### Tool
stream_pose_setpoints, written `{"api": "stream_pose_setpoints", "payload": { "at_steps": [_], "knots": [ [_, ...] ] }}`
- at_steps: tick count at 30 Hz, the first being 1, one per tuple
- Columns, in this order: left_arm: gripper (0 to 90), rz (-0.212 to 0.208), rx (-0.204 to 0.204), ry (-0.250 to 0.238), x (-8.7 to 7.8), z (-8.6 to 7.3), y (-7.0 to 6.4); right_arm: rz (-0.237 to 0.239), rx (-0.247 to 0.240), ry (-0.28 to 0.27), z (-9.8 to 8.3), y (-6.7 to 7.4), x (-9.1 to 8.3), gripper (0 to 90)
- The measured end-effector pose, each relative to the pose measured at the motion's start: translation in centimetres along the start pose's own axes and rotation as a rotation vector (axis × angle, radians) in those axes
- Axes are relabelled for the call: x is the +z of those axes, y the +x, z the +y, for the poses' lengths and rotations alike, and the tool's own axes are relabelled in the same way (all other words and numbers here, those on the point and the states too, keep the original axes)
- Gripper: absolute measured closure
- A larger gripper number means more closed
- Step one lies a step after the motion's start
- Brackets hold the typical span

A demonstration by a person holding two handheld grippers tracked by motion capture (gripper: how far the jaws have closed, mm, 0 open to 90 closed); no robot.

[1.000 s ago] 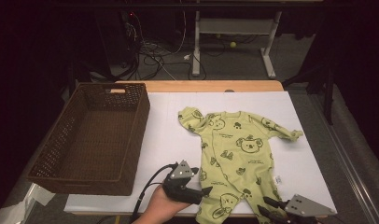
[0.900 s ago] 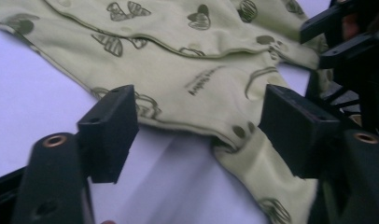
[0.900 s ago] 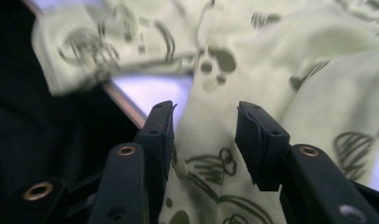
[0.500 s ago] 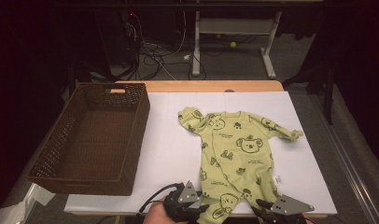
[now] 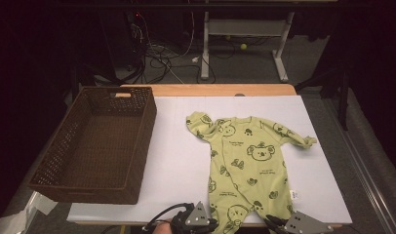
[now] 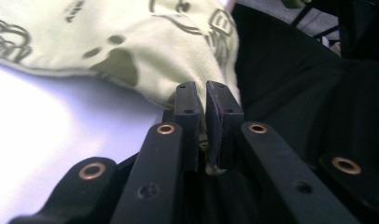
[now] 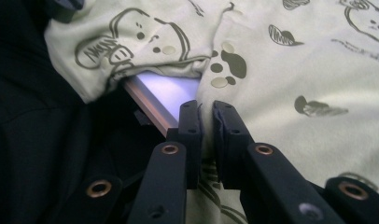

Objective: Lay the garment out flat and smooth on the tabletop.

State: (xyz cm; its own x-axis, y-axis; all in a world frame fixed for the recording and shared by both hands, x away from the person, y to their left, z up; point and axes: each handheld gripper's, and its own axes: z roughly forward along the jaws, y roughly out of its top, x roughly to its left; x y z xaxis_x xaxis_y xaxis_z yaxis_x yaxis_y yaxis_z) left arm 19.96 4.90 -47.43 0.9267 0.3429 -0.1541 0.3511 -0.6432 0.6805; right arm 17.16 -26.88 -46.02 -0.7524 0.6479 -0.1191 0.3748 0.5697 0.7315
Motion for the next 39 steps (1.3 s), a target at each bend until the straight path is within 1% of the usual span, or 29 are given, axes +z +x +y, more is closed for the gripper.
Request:
{"api": "stream_pose_setpoints", "payload": {
  "at_steps": [2, 4, 5, 6, 7, 8, 9, 10, 11, 12, 13, 14, 15, 17, 18, 19, 20, 21, 22, 24, 25, 28, 29, 30, 31, 33, 36, 39],
  "knots": [
    [79.6, -0.013, 0.004, 0.008, -0.1, -0.2, -0.2, 0.013, 0.001, -0.004, 0.1, 0.2, 0.0, 83.4],
    [78.1, -0.037, 0.009, 0.018, -0.1, -0.3, -0.5, 0.025, -0.002, -0.009, 0.2, 0.4, -0.1, 82.0],
    [78.0, -0.044, 0.003, 0.013, -0.1, -0.4, -0.6, 0.04, -0.006, -0.012, 0.2, 0.6, -0.1, 81.3],
    [77.9, -0.053, 0.007, 0.016, 0.0, -0.5, -0.8, 0.052, -0.008, -0.016, 0.2, 0.7, -0.1, 79.4],
    [74.6, -0.061, -0.001, 0.013, 0.0, -0.6, -0.9, 0.064, -0.013, -0.022, 0.2, 0.8, -0.1, 78.1],
    [74.1, -0.069, 0.006, 0.019, 0.0, -0.6, -1.0, 0.076, -0.015, -0.035, 0.3, 0.8, -0.3, 76.2],
    [72.8, -0.066, 0.003, 0.012, 0.0, -0.7, -1.2, 0.079, -0.001, -0.054, 0.3, 0.7, -0.6, 72.4],
    [71.5, -0.072, 0.009, 0.017, -0.2, -0.6, -1.1, 0.073, 0.01, -0.066, 0.3, 0.6, -0.9, 71.2],
    [71.4, -0.068, 0.0, -0.004, -0.3, -0.7, -1.2, 0.058, 0.023, -0.082, 0.2, 0.4, -1.3, 70.3],
    [71.4, -0.061, 0.009, -0.013, -0.5, -0.7, -1.1, 0.04, 0.037, -0.095, 0.1, 0.0, -1.7, 69.6],
    [69.4, -0.051, 0.004, -0.031, -0.7, -0.7, -1.0, 0.017, 0.051, -0.101, -0.1, -0.4, -2.0, 68.8],
    [65.1, -0.028, -0.01, -0.055, -0.9, -0.7, -0.8, -0.008, 0.071, -0.104, -0.4, -0.9, -2.3, 67.8],
    [61.8, -0.014, -0.018, -0.064, -0.9, -0.6, -0.7, -0.038, 0.101, -0.1, -0.8, -1.6, -2.5, 67.8],
    [60.5, 0.001, -0.051, -0.074, -0.9, -0.7, -0.1, -0.069, 0.144, -0.093, -1.3, -2.6, -2.5, 66.6],
    [60.5, 0.011, -0.055, -0.059, -0.8, -0.8, 0.1, -0.079, 0.173, -0.086, -1.5, -3.1, -2.5, 65.7],
    [60.4, 0.024, -0.064, -0.053, -0.6, -0.8, 0.1, -0.088, 0.191, -0.078, -1.7, -3.4, -2.5, 65.2],
    [57.1, 0.04, -0.06, -0.046, -0.5, -0.8, 0.1, -0.096, 0.203, -0.071, -1.9, -3.7, -2.5, 65.0],
    [55.8, 0.042, -0.057, -0.049, -0.5, -0.9, 0.2, -0.109, 0.206, -0.062, -2.0, -3.8, -2.5, 64.3],
    [55.8, 0.045, -0.06, -0.049, -0.5, -0.9, 0.2, -0.113, 0.203, -0.064, -2.1, -3.9, -2.5, 63.5],
    [55.9, 0.037, -0.065, -0.05, -0.4, -0.9, 0.3, -0.123, 0.207, -0.061, -2.1, -3.8, -2.6, 62.1],
    [56.7, 0.044, -0.071, -0.056, -0.3, -0.8, 0.2, -0.122, 0.205, -0.06, -2.2, -3.9, -2.6, 62.0],
    [67.2, 0.05, -0.046, -0.046, -0.2, -0.8, 0.1, -0.114, 0.205, -0.052, -2.2, -3.8, -2.3, 61.6],
    [72.8, 0.042, -0.044, -0.031, -0.1, -0.7, 0.2, -0.114, 0.201, -0.048, -2.2, -3.8, -2.2, 61.5],
    [76.0, 0.031, -0.042, 0.0, 0.3, -0.7, 0.2, -0.114, 0.195, -0.044, -2.1, -3.7, -2.1, 61.3],
    [80.6, 0.033, -0.022, 0.028, 0.7, -0.8, 0.1, -0.113, 0.198, -0.041, -2.1, -3.7, -2.0, 61.1],
    [82.6, 0.039, -0.007, 0.049, 1.2, -0.7, -0.2, -0.112, 0.203, -0.035, -2.1, -3.8, -1.9, 60.7],
    [84.8, 0.04, 0.003, 0.037, 1.1, -0.6, -0.7, -0.112, 0.2, -0.033, -2.1, -3.7, -2.0, 59.6],
    [84.9, 0.053, 0.006, 0.022, 0.7, -0.7, -1.0, -0.12, 0.197, -0.035, -2.2, -3.6, -2.2, 56.9]
  ]
}}
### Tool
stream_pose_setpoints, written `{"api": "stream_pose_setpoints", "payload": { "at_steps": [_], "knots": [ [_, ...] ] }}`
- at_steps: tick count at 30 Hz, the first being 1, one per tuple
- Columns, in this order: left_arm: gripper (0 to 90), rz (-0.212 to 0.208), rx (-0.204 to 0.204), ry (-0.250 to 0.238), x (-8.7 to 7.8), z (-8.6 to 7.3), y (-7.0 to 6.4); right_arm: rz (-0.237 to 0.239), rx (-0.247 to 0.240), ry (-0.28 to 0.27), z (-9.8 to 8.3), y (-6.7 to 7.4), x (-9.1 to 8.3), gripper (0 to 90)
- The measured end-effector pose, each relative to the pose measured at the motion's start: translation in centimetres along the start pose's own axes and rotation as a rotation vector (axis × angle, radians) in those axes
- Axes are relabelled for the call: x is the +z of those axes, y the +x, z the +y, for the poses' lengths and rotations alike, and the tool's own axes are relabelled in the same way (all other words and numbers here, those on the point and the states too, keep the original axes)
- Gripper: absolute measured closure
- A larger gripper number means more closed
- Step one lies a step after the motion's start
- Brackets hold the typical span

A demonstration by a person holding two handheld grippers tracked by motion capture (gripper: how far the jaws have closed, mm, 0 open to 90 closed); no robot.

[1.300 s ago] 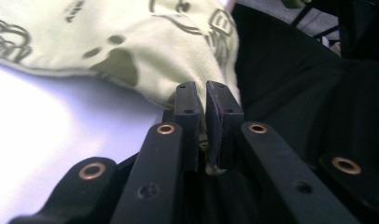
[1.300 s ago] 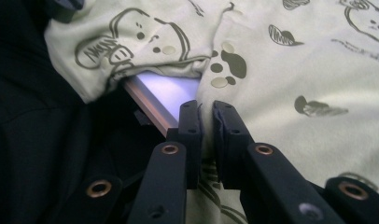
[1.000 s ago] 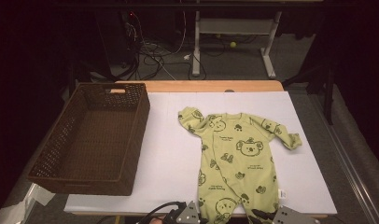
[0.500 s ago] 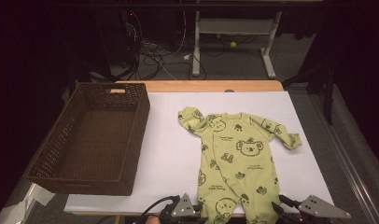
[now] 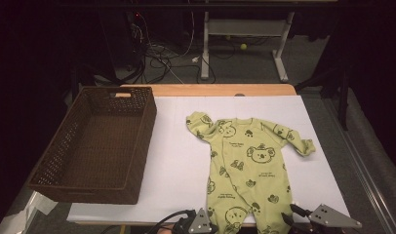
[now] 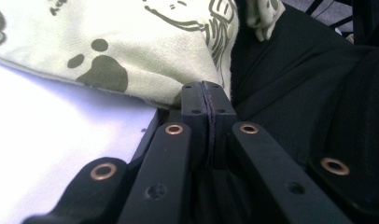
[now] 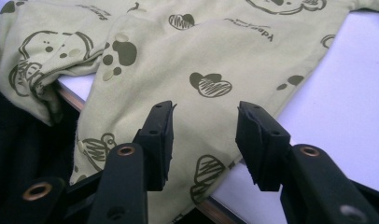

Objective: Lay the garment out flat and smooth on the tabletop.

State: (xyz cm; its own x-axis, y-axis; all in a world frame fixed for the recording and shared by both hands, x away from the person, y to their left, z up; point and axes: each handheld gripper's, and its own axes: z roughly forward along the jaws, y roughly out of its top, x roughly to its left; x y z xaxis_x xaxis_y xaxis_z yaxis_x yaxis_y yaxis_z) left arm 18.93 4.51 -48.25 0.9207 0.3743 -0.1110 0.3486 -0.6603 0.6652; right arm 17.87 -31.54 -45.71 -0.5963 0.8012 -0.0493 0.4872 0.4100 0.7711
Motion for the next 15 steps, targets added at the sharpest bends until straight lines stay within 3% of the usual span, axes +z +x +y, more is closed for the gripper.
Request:
{"api": "stream_pose_setpoints", "payload": {
  "at_steps": [1, 3, 6, 8, 10, 13, 15],
  "knots": [
    [84.9, -0.004, -0.014, -0.016, -0.2, 0.0, -0.1, -0.003, 0.005, -0.006, 0.0, 0.0, -0.1, 56.2],
    [84.4, 0.038, -0.001, -0.039, -0.5, -0.1, -0.3, -0.012, 0.017, -0.015, -0.1, -0.2, -0.4, 55.2],
    [65.7, 0.115, 0.021, -0.084, -1.1, -0.1, -0.5, -0.018, 0.025, -0.015, -0.4, -0.6, -0.7, 55.0],
    [58.0, 0.136, -0.002, -0.112, -1.6, -0.1, -0.1, -0.019, 0.034, -0.012, -0.6, -0.7, -0.7, 54.9],
    [55.5, 0.115, -0.051, -0.088, -1.3, -0.3, 0.4, -0.017, 0.032, -0.013, -0.5, -0.8, -0.6, 54.5],
    [58.8, 0.097, -0.062, -0.067, -1.1, -0.4, 0.8, -0.012, 0.023, 0.0, -0.5, -0.6, -0.4, 53.7],
    [69.1, 0.107, -0.058, -0.071, -1.1, -0.4, 0.8, -0.018, 0.026, 0.008, -0.6, -0.6, -0.4, 52.8]
  ]
}}
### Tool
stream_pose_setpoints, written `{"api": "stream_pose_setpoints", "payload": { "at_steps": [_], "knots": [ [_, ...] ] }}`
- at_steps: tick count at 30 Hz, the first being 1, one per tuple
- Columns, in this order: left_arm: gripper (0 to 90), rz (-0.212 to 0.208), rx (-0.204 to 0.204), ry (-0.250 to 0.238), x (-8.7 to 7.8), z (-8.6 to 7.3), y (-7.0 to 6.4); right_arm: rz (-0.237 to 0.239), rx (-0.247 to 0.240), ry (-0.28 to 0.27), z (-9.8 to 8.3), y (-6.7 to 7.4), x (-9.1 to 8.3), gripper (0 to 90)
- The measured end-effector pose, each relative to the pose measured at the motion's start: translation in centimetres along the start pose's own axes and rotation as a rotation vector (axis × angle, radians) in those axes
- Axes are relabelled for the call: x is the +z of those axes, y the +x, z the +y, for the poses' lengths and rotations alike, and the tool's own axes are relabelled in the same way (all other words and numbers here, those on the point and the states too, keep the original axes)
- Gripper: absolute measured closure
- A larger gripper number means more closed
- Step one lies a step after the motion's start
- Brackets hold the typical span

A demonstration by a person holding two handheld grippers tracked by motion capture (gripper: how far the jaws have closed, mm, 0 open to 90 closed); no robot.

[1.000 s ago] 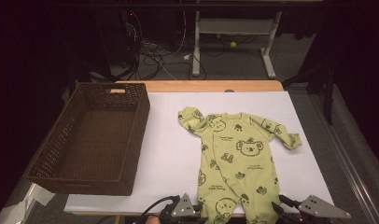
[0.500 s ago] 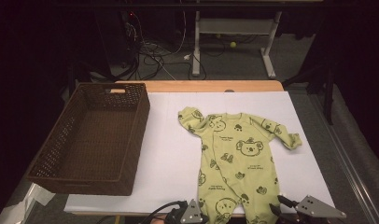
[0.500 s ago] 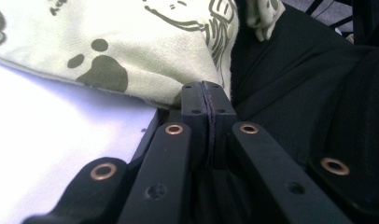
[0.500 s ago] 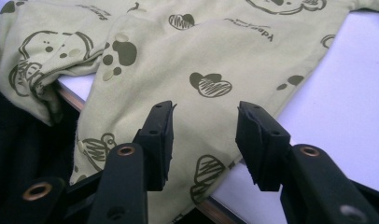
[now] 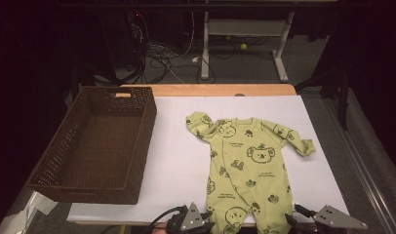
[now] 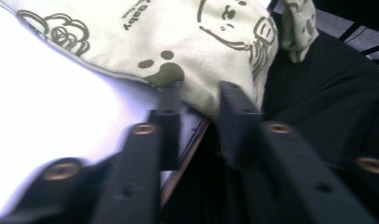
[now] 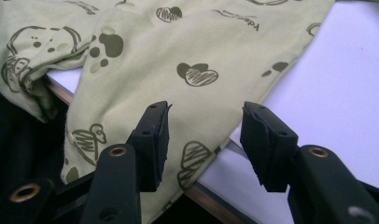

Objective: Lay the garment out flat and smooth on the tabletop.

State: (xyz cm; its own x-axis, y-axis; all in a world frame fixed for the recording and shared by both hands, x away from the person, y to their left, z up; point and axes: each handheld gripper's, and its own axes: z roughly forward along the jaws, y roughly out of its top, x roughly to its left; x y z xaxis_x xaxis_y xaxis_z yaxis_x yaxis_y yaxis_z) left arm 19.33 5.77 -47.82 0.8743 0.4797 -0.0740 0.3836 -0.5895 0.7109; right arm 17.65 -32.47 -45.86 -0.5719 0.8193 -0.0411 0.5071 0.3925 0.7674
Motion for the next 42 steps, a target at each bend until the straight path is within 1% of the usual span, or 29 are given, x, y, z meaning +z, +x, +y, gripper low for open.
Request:
{"api": "stream_pose_setpoints", "payload": {
  "at_steps": [1, 2, 3, 5, 6, 7, 10, 12, 13, 14, 15, 16, 17, 18, 19, 20, 21, 22, 23, 24, 25, 26, 27, 28, 30, 31, 34, 39, 42],
  "knots": [
    [76.0, 0.001, 0.004, 0.0, 0.0, 0.0, 0.0, 0.004, 0.006, -0.003, -0.1, 0.0, 0.0, 52.5],
    [83.4, -0.004, 0.009, 0.004, 0.0, 0.0, 0.1, -0.002, 0.011, 0.0, -0.2, -0.1, -0.1, 51.9],
    [86.1, -0.007, 0.008, 0.006, 0.0, 0.0, 0.2, -0.006, 0.022, 0.002, -0.3, -0.2, -0.3, 50.9],
    [86.3, -0.019, 0.011, 0.015, 0.0, 0.2, 0.2, -0.009, 0.036, 0.01, -0.7, -0.3, -0.4, 50.7],
    [86.3, -0.025, 0.012, 0.016, 0.0, 0.2, 0.1, -0.007, 0.035, 0.018, -0.9, -0.3, -0.5, 50.7],
    [86.3, -0.036, 0.018, 0.022, 0.0, 0.3, 0.1, -0.001, 0.04, 0.023, -1.0, -0.3, -0.6, 50.7],
    [86.3, -0.042, 0.026, 0.025, 0.0, 0.4, -0.2, 0.016, 0.04, 0.043, -1.3, -0.3, -0.5, 51.3],
    [86.3, -0.039, 0.014, 0.015, -0.3, 0.3, -0.1, 0.027, 0.032, 0.047, -1.3, 0.0, -0.4, 51.9],
    [86.2, -0.036, 0.007, 0.004, -0.4, 0.3, 0.0, 0.03, 0.021, 0.052, -1.3, 0.1, -0.4, 52.7],
    [86.1, -0.035, -0.011, -0.012, -0.6, 0.3, 0.2, 0.041, 0.019, 0.053, -1.3, 0.2, -0.3, 52.8],
    [85.9, -0.042, -0.028, -0.023, -0.7, 0.3, 0.4, 0.04, 0.013, 0.06, -1.3, 0.3, -0.2, 52.9],
    [83.9, -0.049, -0.043, -0.027, -0.7, 0.2, 0.7, 0.045, 0.008, 0.064, -1.3, 0.4, -0.1, 53.1],
    [75.3, -0.054, -0.056, -0.024, -0.6, 0.1, 0.9, 0.037, 0.004, 0.069, -1.3, 0.4, 0.0, 53.3],
    [70.9, -0.058, -0.062, -0.017, -0.4, 0.1, 1.0, 0.038, 0.004, 0.067, -1.3, 0.4, 0.0, 53.3],
    [64.2, -0.061, -0.072, -0.02, -0.3, 0.1, 1.0, 0.043, 0.007, 0.062, -1.2, 0.4, 0.1, 53.6],
    [62.6, -0.058, -0.067, -0.014, 0.0, 0.2, 0.8, 0.041, 0.007, 0.061, -1.2, 0.4, 0.2, 53.6],
    [58.6, -0.055, -0.064, -0.015, 0.2, 0.2, 0.7, 0.037, 0.0, 0.058, -1.2, 0.4, 0.3, 53.7],
    [57.3, -0.05, -0.058, -0.02, 0.3, 0.2, 0.6, 0.037, -0.004, 0.057, -1.2, 0.5, 0.4, 53.8],
    [57.4, -0.054, -0.054, -0.016, 0.4, 0.3, 0.5, 0.03, -0.011, 0.056, -1.1, 0.6, 0.5, 54.7],
    [58.3, -0.045, -0.043, -0.016, 0.4, 0.3, 0.5, 0.023, -0.015, 0.057, -1.0, 0.7, 0.6, 56.9],
    [63.8, -0.044, -0.037, -0.013, 0.3, 0.3, 0.6, 0.021, -0.025, 0.054, -1.0, 0.8, 0.7, 59.8],
    [69.3, -0.055, -0.042, -0.011, 0.2, 0.2, 0.8, 0.009, -0.03, 0.057, -1.0, 0.8, 0.7, 63.5],
    [74.7, -0.063, -0.048, -0.009, 0.2, 0.2, 0.8, -0.002, -0.032, 0.06, -0.9, 0.9, 0.6, 69.9],
    [80.0, -0.068, -0.045, -0.006, 0.2, 0.2, 0.9, 0.0, -0.029, 0.063, -0.9, 0.8, 0.6, 75.7],
    [84.6, -0.074, -0.046, 0.001, 0.2, 0.2, 0.8, 0.01, -0.032, 0.063, -1.0, 0.9, 0.5, 82.6],
    [85.1, -0.07, -0.042, 0.006, 0.2, 0.3, 0.8, 0.008, -0.036, 0.066, -0.9, 0.9, 0.4, 85.8],
    [85.7, -0.065, -0.037, 0.008, 0.1, 0.3, 0.7, 0.001, -0.045, 0.061, -0.9, 1.0, 0.2, 87.3],
    [85.8, -0.089, -0.03, 0.019, -0.2, 0.3, 0.5, -0.014, -0.039, 0.043, -0.9, 1.0, -0.5, 87.5],
    [85.8, -0.104, -0.03, 0.022, -0.1, 0.3, 0.2, -0.009, -0.027, 0.039, -1.1, 0.8, -0.8, 87.5]
  ]
}}
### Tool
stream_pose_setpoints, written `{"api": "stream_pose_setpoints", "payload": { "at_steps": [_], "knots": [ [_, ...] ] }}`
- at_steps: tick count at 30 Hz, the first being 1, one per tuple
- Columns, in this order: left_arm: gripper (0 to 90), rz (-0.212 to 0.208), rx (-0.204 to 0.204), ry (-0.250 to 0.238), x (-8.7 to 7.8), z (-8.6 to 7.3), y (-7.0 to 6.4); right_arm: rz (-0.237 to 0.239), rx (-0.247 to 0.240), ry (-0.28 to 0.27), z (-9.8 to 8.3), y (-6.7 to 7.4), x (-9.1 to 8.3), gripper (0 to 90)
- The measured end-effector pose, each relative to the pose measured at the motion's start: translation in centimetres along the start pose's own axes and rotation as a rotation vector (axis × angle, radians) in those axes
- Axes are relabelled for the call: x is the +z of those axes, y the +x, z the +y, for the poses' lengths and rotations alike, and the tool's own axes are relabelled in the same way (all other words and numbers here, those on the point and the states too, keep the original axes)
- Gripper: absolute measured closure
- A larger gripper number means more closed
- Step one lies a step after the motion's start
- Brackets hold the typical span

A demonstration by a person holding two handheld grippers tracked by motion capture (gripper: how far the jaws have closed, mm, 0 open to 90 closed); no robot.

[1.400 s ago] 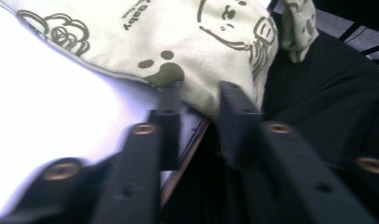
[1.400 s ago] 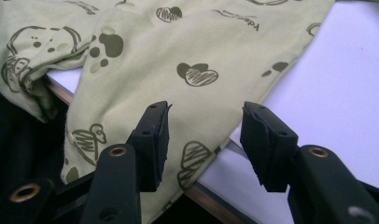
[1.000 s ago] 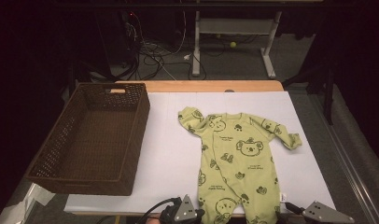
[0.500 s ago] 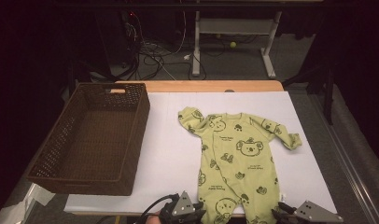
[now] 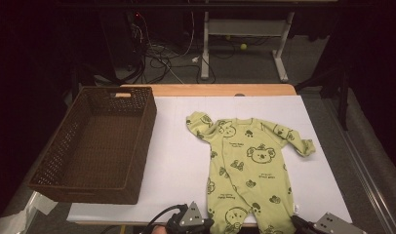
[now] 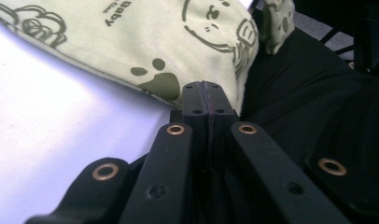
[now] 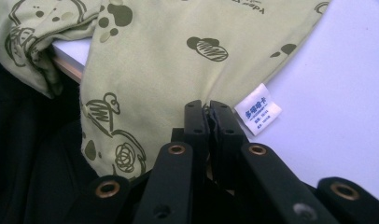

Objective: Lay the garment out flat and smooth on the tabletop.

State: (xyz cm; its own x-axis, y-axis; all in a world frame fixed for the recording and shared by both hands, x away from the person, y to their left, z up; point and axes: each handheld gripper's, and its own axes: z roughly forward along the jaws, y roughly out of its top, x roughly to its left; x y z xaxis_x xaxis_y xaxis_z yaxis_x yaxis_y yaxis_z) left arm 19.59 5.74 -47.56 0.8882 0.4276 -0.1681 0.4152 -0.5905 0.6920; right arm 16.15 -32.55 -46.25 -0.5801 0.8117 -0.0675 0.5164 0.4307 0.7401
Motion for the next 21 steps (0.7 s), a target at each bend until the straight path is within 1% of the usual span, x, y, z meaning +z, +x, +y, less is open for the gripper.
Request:
{"api": "stream_pose_setpoints", "payload": {
  "at_steps": [2, 3, 4, 5, 8, 9, 10, 12, 13, 14, 15, 17, 19, 20, 21],
  "knots": [
    [85.8, -0.008, 0.003, 0.0, 0.0, 0.0, -0.2, -0.009, 0.0, 0.001, 0.0, 0.0, -0.2, 87.5],
    [85.8, -0.015, 0.015, 0.006, 0.0, 0.0, -0.3, -0.003, -0.005, -0.006, -0.1, -0.1, -0.2, 87.5],
    [85.9, -0.024, 0.008, 0.001, 0.1, -0.1, -0.5, -0.005, -0.002, -0.006, -0.1, 0.0, -0.3, 87.4],
    [85.8, -0.033, 0.012, 0.005, 0.0, -0.1, -0.6, -0.006, 0.002, -0.005, -0.1, 0.0, -0.4, 87.4],
    [85.8, -0.043, 0.013, 0.002, 0.0, -0.3, -0.9, 0.0, 0.0, -0.013, -0.1, 0.1, -0.7, 87.5],
    [85.8, -0.048, 0.013, -0.001, -0.1, -0.4, -1.0, -0.003, 0.0, -0.006, -0.1, 0.2, -0.9, 87.5],
    [85.7, -0.056, 0.018, 0.003, -0.2, -0.5, -1.0, 0.01, -0.003, -0.01, -0.2, 0.3, -0.9, 87.5],
    [85.5, -0.059, 0.015, -0.004, -0.3, -0.7, -1.1, 0.024, -0.002, -0.004, -0.3, 0.5, -0.9, 87.4],
    [85.3, -0.063, 0.007, -0.017, -0.4, -0.8, -1.1, 0.028, -0.002, -0.005, -0.4, 0.5, -0.9, 86.7],
    [85.2, -0.064, 0.009, -0.02, -0.6, -0.9, -0.9, 0.032, -0.001, -0.01, -0.4, 0.4, -0.9, 84.6],
    [84.0, -0.062, -0.001, -0.036, -0.7, -0.9, -0.9, 0.032, 0.009, -0.014, -0.4, 0.4, -1.0, 80.2],
    [72.2, -0.05, -0.02, -0.061, -0.9, -0.8, -0.7, 0.025, 0.019, -0.028, -0.4, 0.2, -1.1, 72.5],
    [61.8, -0.035, -0.026, -0.086, -1.2, -0.8, -0.2, 0.019, 0.033, -0.05, -0.4, 0.0, -1.2, 67.6],
    [59.2, -0.027, -0.036, -0.101, -1.3, -0.7, 0.0, 0.015, 0.037, -0.057, -0.4, -0.1, -1.2, 66.0],
    [53.6, -0.023, -0.041, -0.107, -1.4, -0.6, 0.1, 0.003, 0.041, -0.064, -0.3, -0.2, -1.2, 62.3]
  ]
}}
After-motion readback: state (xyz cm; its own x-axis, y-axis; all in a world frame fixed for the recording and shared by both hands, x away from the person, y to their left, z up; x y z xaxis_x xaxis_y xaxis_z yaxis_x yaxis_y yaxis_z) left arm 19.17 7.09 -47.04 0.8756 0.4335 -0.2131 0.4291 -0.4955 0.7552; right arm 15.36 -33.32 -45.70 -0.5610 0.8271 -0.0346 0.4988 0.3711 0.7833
